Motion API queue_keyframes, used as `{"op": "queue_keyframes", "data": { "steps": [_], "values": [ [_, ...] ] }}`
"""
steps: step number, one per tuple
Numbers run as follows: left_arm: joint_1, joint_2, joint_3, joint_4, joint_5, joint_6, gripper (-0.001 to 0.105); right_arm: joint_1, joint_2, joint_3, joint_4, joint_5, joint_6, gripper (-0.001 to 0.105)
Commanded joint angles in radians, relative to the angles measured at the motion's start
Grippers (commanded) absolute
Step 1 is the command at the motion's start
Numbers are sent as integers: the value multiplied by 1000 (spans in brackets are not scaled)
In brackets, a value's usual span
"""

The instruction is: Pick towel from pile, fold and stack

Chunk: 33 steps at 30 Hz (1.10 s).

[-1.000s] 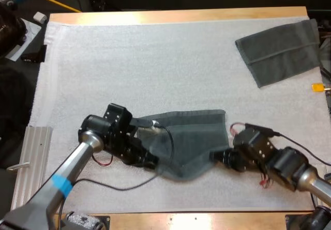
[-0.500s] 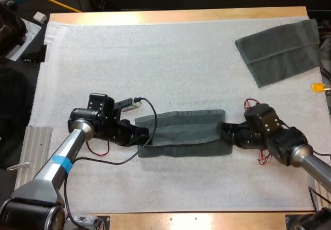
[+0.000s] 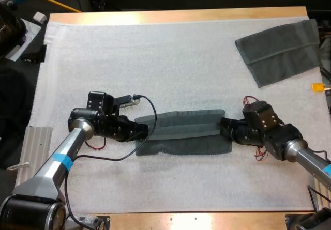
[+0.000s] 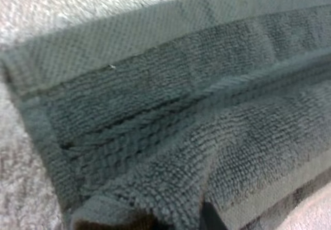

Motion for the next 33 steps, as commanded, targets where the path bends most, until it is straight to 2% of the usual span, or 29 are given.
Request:
{"op": "queue_keyframes", "data": {
  "steps": [1, 4, 5, 6, 9, 12, 14, 18, 21, 28, 30, 33],
  "values": [
    [4, -5, -5, -8, -41, -8, 4, 1, 10, -14, -13, 22, 4, 0],
    [2, -2, -4, -23, -28, -9, 17, -1, 9, -8, -25, 9, 6, 2],
    [0, 1, -4, -26, -20, -7, 17, -4, 7, -5, -25, 0, 5, 2],
    [-1, 2, -4, -30, -16, -5, 28, -3, 17, -8, -33, -10, 16, 8],
    [-3, -1, -3, -46, -10, -16, 48, -3, 28, -9, -73, -23, 32, 32],
    [-1, -3, -2, -76, -1, -27, 61, -2, 37, -8, -137, -38, 45, 53],
    [-2, -2, -5, -100, 11, -36, 63, -3, 42, -6, -195, -39, 54, 58],
    [0, -3, -24, -126, 49, -51, 64, -3, 36, -7, -274, -56, 43, 58],
    [3, -10, -52, -107, 71, -45, 63, -5, 24, -10, -289, -73, -4, 57],
    [1, -116, -75, -50, 68, -12, 63, -3, -68, -10, -170, -30, -155, 57],
    [0, -97, -73, -50, 64, -9, 63, -2, -60, -11, -201, -37, -132, 56],
    [0, -186, -75, 19, 40, 26, 63, -1, -130, -10, -88, 13, -210, 56]
  ]
}}
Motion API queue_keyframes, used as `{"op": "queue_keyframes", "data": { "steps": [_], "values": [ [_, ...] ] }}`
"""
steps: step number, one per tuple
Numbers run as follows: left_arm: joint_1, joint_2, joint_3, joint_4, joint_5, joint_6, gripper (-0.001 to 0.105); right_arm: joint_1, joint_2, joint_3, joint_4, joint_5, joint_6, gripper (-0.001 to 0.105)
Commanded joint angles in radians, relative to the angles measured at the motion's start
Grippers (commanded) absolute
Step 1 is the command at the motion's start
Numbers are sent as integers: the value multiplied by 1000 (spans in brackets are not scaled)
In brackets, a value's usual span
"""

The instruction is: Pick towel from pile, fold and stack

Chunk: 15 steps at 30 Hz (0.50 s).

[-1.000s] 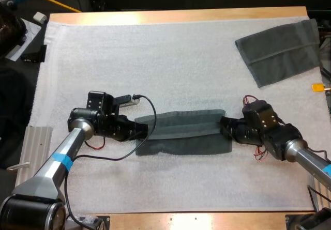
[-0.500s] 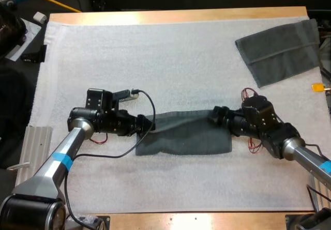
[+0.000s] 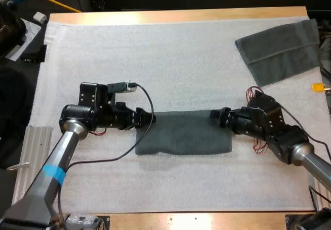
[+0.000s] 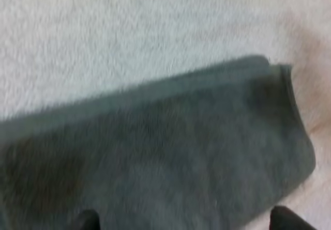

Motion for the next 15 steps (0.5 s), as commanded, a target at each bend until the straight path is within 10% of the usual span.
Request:
{"op": "queue_keyframes", "data": {
  "steps": [1, 15],
  "values": [
    [-3, -89, -6, 76, -25, 35, 63, -3, -75, -7, 112, 45, -79, 56],
    [-3, -473, -8, 357, -98, 68, 63, -1, -357, -11, 515, 103, -223, 56]
  ]
}}
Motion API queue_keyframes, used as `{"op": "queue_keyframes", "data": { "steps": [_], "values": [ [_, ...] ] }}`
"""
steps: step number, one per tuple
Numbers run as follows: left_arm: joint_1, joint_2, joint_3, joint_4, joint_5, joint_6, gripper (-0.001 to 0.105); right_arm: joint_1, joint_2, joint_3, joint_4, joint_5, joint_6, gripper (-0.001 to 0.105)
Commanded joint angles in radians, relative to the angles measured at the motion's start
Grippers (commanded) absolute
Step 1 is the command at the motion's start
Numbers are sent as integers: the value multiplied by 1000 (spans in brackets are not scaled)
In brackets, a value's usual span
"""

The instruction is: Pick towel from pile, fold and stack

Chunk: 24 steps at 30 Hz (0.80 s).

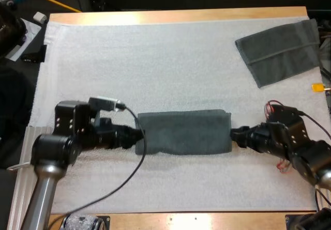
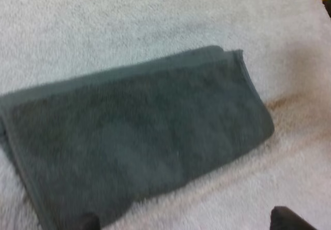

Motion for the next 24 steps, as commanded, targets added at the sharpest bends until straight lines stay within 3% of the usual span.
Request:
{"op": "queue_keyframes", "data": {
  "steps": [1, 14, 24],
  "values": [
    [-1, -94, -8, 80, -15, 1, 63, -3, -64, -10, 101, 17, -36, 56],
    [-2, -320, -8, 205, -30, -22, 63, -6, -154, -11, 223, 69, -75, 55],
    [1, -396, -6, 231, -13, -40, 63, -5, -31, -17, 129, 127, -108, 55]
  ]
}}
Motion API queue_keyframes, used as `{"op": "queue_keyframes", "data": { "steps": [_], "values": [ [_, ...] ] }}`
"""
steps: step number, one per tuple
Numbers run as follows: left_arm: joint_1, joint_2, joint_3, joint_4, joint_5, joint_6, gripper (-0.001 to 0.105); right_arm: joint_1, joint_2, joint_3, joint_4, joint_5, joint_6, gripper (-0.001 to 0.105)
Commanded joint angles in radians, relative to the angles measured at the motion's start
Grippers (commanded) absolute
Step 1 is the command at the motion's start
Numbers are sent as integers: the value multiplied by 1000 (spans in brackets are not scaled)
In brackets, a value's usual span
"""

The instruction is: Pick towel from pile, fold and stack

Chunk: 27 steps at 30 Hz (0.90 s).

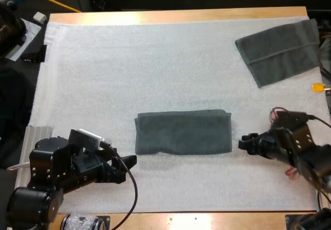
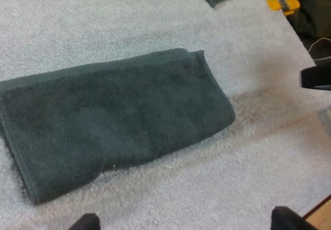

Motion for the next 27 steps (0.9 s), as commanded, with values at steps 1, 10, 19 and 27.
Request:
{"op": "queue_keyframes", "data": {
  "steps": [1, 10, 19, 27],
  "values": [
    [0, -14, -4, -1, 11, -18, 63, -9, 74, -13, -55, 0, -16, 55],
    [-1, -8, -8, 1, 21, -32, 64, -119, 258, -17, -145, -131, -39, 56],
    [-1, -7, -10, 10, 24, -39, 64, -235, 495, -18, -292, -430, -82, 55],
    [-1, -7, -10, 14, 32, -40, 64, -253, 641, -19, -393, -545, -38, 55]
  ]
}}
